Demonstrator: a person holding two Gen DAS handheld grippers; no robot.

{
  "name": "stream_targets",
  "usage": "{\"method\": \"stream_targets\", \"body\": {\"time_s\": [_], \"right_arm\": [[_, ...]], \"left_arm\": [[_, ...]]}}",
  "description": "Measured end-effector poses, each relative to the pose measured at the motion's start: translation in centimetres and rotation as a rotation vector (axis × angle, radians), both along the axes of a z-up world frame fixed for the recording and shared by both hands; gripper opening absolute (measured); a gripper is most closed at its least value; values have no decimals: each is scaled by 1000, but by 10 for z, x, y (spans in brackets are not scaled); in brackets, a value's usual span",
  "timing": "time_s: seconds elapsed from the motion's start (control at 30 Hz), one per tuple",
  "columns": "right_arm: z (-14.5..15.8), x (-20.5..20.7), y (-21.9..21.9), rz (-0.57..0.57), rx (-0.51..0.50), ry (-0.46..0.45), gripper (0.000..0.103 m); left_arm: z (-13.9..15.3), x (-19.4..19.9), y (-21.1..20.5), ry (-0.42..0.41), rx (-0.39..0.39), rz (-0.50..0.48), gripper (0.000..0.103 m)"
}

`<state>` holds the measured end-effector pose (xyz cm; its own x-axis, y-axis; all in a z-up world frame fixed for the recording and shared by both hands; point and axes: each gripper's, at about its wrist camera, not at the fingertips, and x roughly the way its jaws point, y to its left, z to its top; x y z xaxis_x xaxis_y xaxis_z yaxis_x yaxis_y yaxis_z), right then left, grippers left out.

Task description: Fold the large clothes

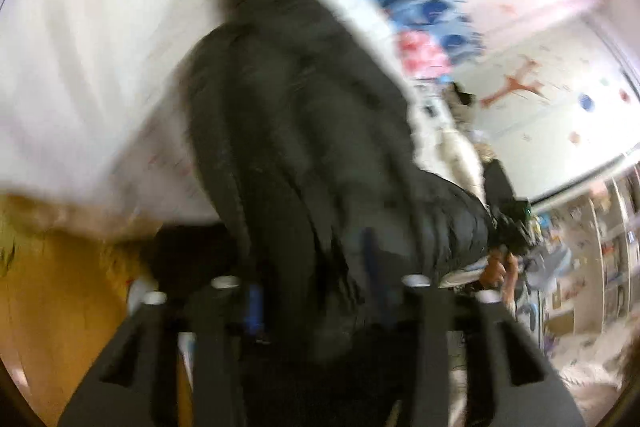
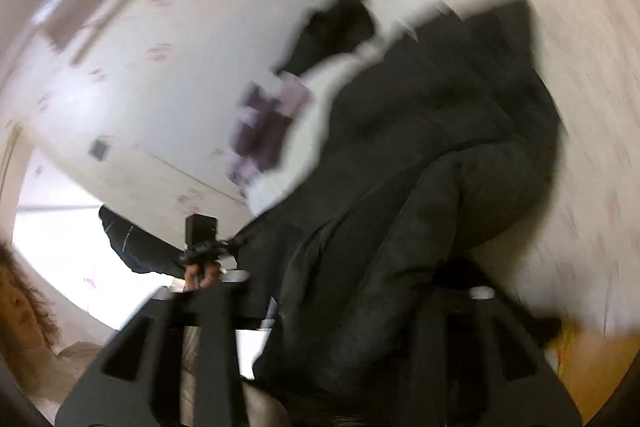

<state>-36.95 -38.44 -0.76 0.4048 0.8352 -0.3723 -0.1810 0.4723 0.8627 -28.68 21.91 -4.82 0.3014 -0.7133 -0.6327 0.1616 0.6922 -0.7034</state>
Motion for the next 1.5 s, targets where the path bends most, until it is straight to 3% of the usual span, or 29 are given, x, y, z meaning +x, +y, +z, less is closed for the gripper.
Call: {"method": "stream_targets", "body": {"time_s": [0.03, 0.13, 0.17, 0.27, 0.37, 0.43, 0.53, 0.6, 0.63, 0.67, 0.7, 0.73, 0.77, 0.83, 0.87, 0.97, 1.1, 1.2, 1.3, 1.5], "right_arm": [[-19, -8, -6, -21, 13, 42, 58], [-49, -16, -20, -61, 55, 95, 69], [-58, -17, -24, -73, 66, 113, 71], [-79, -10, -21, -85, 78, 153, 79], [-101, -8, -13, -65, 93, 182, 88], [-112, -5, -4, -53, 103, 202, 88], [-114, -3, 11, -23, 179, 177, 88], [-109, 0, 25, 3, 206, 134, 88], [-106, 0, 29, 5, 214, 105, 82], [-103, 1, 34, 2, 220, 87, 74], [-100, 1, 39, -7, 224, 59, 50], [-98, -3, 39, -11, 234, 50, 31], [-94, -4, 42, -13, 248, 29, 27], [-81, -9, 45, -21, 237, -13, 15], [-74, -10, 45, -26, 250, -37, 14], [-47, -12, 46, -44, 288, -119, 11], [-10, -21, 38, -42, 354, -230, 11], [3, -32, 32, -30, 340, -265, 11], [-12, -33, 32, -15, 308, -217, 11], [-25, -47, 26, 12, 350, -192, 11]], "left_arm": [[-11, -1, 7, 18, -15, 20, 54], [-29, -3, 28, 1, -65, 97, 88], [-32, -2, 32, -7, -66, 112, 92], [-42, 9, 36, 3, -113, 126, 95], [-53, 14, 32, 12, -77, 88, 95], [-66, 22, 23, 40, -39, 71, 95], [-78, 27, 11, 76, -136, 29, 95], [-75, 23, -5, 47, -182, -27, 95], [-72, 21, -14, 33, -172, -51, 95], [-69, 19, -19, 29, -149, -57, 94], [-66, 17, -27, 29, -113, -59, 93], [-64, 15, -30, 33, -89, -49, 82], [-61, 14, -31, 37, -85, -43, 64], [-47, 10, -30, 22, -81, -14, 41], [-40, 8, -28, 10, -82, -6, 30], [-11, 1, -22, -47, -94, 9, 18], [37, -22, -25, -148, -155, -35, 16], [61, -45, -25, -218, -172, -83, 16], [53, -54, -24, -209, -157, -105, 16], [21, -52, -17, -135, -231, -59, 16]]}}
